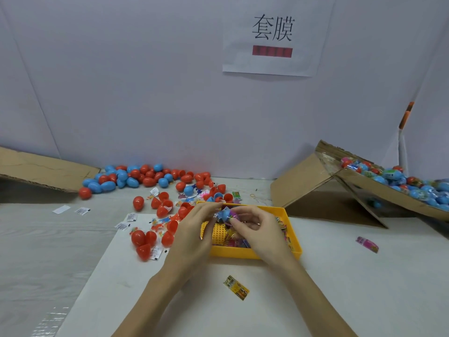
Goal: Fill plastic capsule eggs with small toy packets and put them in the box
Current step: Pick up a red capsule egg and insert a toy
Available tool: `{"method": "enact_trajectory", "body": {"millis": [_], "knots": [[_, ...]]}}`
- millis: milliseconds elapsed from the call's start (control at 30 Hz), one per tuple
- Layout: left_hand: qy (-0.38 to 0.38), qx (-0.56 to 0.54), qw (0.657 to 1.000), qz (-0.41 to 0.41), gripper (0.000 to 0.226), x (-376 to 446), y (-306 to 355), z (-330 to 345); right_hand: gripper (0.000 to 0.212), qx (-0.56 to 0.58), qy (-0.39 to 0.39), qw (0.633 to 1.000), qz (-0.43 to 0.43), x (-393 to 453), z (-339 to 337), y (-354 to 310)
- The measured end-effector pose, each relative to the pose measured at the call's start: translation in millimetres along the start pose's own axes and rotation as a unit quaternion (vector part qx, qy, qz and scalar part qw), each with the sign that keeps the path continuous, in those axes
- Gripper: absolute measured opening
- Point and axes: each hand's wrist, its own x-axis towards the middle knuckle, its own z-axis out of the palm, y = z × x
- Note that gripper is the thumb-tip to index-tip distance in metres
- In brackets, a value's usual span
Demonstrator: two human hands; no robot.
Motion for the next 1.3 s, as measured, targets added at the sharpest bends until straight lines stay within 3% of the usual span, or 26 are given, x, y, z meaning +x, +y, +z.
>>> {"method": "enact_trajectory", "body": {"millis": [100, 167, 233, 300, 367, 533, 833, 1100, 1300], "knots": [[-0.031, 0.119, 0.992, 0.017, 0.037, -1, -9, -1, 0.017, 0.146, 0.018, 0.988, 0.043, 18, -18, -10], [-0.054, 0.158, 0.986, 0.014, 0.032, -3, -13, 0, 0.023, 0.339, 0.022, 0.936, 0.09, 41, -43, -27], [-0.067, 0.168, 0.984, 0.01, 0.026, -4, -15, 2, 0.022, 0.501, 0.061, 0.858, 0.092, 67, -75, -48], [-0.071, 0.166, 0.983, 0.008, 0.022, -4, -17, 2, 0.02, 0.567, 0.134, 0.81, 0.069, 87, -102, -67], [-0.072, 0.167, 0.983, 0.004, 0.02, -4, -20, 1, 0.02, 0.579, 0.174, 0.794, 0.058, 98, -118, -73], [-0.077, 0.17, 0.982, -0.013, 0.02, -4, -21, 2, 0.022, 0.478, 0.132, 0.861, 0.111, 82, -99, -46], [-0.074, 0.163, 0.984, -0.012, 0.022, -5, -26, 2, 0.027, 0.392, -0.039, 0.902, 0.175, 32, -15, 6], [-0.075, 0.17, 0.982, -0.027, 0.029, -4, -24, 4, 0.026, 0.4, -0.043, 0.898, 0.177, 29, -14, 10], [-0.102, 0.211, 0.972, -0.028, 0.046, 15, -20, -1, 0.025, 0.398, -0.042, 0.899, 0.177, 29, -12, 10]]}}
